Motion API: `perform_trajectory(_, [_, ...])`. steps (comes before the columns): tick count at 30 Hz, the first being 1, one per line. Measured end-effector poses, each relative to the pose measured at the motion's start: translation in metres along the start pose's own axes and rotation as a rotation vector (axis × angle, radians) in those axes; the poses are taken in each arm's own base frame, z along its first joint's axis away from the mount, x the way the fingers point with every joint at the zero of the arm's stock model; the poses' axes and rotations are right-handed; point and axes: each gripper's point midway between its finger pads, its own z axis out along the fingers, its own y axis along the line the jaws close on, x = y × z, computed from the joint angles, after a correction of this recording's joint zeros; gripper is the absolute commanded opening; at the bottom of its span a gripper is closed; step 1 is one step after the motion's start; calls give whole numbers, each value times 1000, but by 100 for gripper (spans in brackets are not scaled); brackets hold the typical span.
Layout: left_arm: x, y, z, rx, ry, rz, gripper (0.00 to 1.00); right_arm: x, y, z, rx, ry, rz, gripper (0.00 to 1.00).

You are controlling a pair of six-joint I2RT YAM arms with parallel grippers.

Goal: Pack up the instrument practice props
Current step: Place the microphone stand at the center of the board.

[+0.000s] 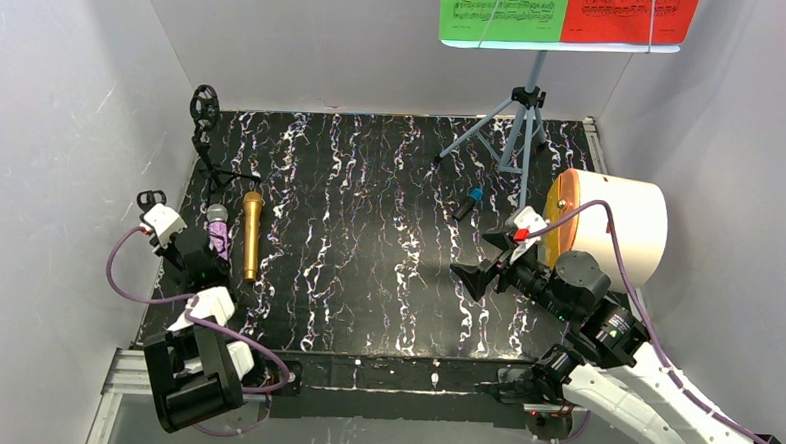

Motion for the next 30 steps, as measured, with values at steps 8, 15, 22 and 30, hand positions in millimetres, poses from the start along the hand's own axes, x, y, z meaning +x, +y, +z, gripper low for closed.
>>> perform_trajectory(8, [3,6,1,-28,-7,13,0,0,1,1,-3,2,1,99])
perform_trajectory(15, [6,7,1,-26,-5,51,1,0,1,0,-3,-1,1,99])
perform_trajectory(22, [27,7,3,-25,46,76,11,5,1,0,-3,10,4,99])
perform_trajectory(30, [28,8,0,-26,28,44,70,5,1,0,-3,10,5,99])
